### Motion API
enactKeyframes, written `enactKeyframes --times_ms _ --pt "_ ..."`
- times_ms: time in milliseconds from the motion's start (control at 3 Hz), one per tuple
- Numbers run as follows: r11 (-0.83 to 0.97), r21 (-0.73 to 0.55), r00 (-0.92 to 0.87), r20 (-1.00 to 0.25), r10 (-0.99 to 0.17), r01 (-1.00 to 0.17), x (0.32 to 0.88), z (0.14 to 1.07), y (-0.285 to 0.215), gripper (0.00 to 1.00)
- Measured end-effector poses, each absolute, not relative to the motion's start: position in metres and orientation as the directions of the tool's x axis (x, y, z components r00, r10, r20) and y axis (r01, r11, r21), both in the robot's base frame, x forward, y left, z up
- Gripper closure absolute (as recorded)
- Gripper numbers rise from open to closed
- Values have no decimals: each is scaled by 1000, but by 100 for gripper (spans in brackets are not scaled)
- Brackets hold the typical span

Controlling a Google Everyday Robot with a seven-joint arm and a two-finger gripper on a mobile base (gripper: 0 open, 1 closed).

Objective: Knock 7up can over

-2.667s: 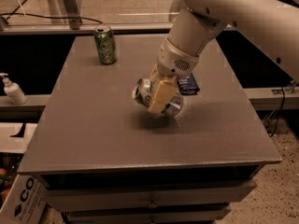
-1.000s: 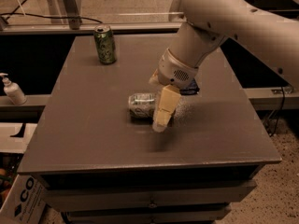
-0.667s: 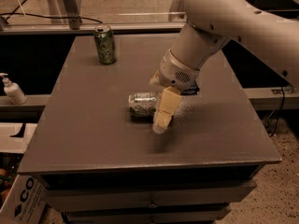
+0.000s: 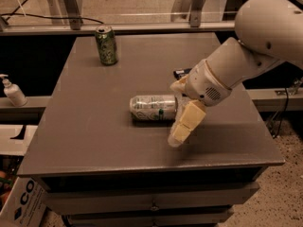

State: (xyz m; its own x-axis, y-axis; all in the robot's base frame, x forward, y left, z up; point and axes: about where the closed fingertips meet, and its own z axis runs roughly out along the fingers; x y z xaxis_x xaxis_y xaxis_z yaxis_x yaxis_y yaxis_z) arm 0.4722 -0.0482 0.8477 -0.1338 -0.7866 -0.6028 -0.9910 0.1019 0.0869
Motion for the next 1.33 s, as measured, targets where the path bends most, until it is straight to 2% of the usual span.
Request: enactKeyframes --times_ms 667,1000,1333 --pt "294 66 -230 -790 -569 -953 445 847 -102 0" --pt "383 56 -228 -878 -421 -922 434 842 -126 0" --pt "412 39 -214 -896 -389 -910 430 854 -137 0"
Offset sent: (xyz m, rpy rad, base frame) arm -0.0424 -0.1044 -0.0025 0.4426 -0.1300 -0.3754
